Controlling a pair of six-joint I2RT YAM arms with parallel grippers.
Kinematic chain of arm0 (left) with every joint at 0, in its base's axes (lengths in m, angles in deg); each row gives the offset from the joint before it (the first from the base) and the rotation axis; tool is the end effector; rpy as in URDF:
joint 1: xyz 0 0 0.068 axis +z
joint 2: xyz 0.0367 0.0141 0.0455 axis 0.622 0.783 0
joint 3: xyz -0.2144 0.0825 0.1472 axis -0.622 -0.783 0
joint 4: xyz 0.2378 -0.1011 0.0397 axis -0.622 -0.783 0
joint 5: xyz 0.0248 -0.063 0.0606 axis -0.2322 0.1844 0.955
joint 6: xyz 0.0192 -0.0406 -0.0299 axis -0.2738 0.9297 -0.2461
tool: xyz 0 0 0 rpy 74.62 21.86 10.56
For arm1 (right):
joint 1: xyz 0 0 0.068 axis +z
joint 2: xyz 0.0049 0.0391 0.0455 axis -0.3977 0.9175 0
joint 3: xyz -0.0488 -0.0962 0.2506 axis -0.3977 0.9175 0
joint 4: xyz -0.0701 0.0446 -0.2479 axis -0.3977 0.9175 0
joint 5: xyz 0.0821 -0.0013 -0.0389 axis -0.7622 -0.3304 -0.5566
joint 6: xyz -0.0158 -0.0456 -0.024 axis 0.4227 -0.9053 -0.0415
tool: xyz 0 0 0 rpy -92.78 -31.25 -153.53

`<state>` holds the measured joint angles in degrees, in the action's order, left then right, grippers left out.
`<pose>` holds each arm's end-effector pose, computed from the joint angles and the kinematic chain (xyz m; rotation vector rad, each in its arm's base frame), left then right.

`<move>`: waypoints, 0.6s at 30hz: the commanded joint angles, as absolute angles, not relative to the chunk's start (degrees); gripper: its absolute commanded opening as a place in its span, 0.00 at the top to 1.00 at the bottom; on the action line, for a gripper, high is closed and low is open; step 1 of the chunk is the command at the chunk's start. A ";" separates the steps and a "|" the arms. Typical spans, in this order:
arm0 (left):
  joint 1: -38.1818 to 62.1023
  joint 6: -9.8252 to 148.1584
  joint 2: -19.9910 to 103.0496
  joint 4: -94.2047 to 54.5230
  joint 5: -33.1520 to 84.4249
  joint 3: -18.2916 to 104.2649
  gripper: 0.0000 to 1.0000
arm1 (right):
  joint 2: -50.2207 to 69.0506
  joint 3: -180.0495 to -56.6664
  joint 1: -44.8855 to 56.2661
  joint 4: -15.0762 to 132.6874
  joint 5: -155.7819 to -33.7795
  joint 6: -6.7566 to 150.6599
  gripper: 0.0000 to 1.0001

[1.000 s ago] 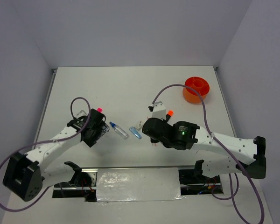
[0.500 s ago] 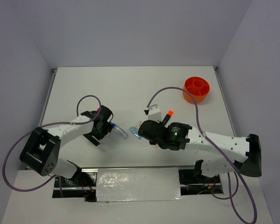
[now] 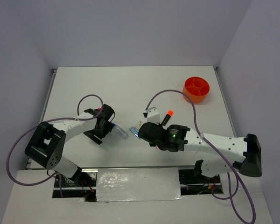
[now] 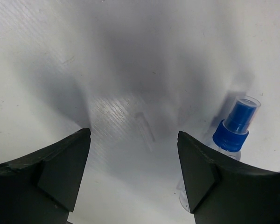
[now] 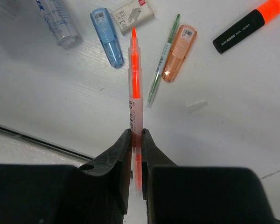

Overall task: Sort the stationery into containers
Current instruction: Pick up the pen cap from the center of the board.

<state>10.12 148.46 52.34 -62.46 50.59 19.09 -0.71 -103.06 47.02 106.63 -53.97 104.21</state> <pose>0.2286 -0.1117 0.1677 -1.4831 2.3628 -0.0360 0.0984 0.2189 0.2879 -0.4522 2.3318 0.1288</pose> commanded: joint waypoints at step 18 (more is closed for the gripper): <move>9.81 150.14 56.91 -59.83 48.05 16.26 0.79 | -6.10 -98.54 46.88 101.98 -54.18 104.34 1.00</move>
